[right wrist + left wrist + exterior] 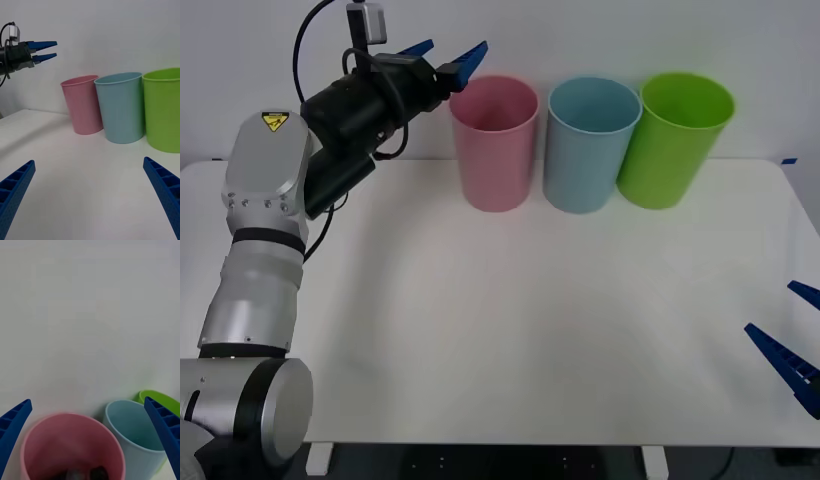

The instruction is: Grasp the object on the table and drop it into the matching bin: aluminum can to the light blue bin, PET bottle to the pink bin.

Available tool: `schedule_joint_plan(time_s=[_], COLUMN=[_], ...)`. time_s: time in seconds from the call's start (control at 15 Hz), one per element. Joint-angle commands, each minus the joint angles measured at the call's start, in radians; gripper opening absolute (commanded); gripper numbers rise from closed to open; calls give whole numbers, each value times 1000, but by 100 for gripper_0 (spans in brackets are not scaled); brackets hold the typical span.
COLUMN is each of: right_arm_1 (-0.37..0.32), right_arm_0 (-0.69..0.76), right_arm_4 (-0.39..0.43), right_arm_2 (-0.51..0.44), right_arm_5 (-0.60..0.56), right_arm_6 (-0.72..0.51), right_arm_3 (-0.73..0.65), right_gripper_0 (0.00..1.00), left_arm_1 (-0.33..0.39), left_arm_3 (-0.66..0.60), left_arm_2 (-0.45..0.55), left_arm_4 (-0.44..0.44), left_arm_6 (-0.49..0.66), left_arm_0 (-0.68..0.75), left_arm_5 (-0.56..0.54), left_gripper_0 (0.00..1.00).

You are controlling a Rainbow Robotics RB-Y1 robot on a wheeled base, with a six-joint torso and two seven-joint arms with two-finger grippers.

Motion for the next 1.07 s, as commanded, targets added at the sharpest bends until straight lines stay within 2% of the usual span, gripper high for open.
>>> schedule_joint_plan(time_s=[0.07, 0.27, 0.8, 1.07], right_arm_1=[0, 0, 0, 0], right_arm_0=[0, 0, 0, 0], right_arm_4=[0, 0, 0, 0], right_arm_2=[0, 0, 0, 0], right_arm_5=[0, 0, 0, 0], right_arm_6=[0, 0, 0, 0], right_arm_3=[0, 0, 0, 0], right_gripper_0=[100, 100, 100, 100], left_arm_1=[24, 58, 119, 165], left_arm_3=[-109, -184, -329, -368], left_arm_2=[-1, 11, 150, 157], left_arm_4=[42, 102, 208, 318], left_arm_6=[-4, -15, -70, -200], left_arm_0=[98, 184, 385, 512], left_arm_5=[-26, -60, -263, -272], left_gripper_0=[100, 100, 100, 100])
